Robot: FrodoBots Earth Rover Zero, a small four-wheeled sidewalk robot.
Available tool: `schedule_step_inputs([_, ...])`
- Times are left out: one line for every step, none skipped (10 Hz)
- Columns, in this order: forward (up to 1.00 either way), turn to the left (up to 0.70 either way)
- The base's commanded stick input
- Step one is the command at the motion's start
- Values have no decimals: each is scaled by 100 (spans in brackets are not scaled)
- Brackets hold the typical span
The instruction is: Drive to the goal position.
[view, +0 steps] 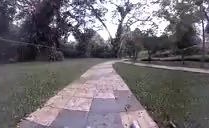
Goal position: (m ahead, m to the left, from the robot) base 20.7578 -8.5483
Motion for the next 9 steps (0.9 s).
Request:
schedule_step_inputs([70, 1])
schedule_step_inputs([70, 1])
schedule_step_inputs([70, 1])
schedule_step_inputs([70, 1])
schedule_step_inputs([70, 1])
schedule_step_inputs([70, -4])
schedule_step_inputs([70, -13])
schedule_step_inputs([70, -12])
schedule_step_inputs([70, -7])
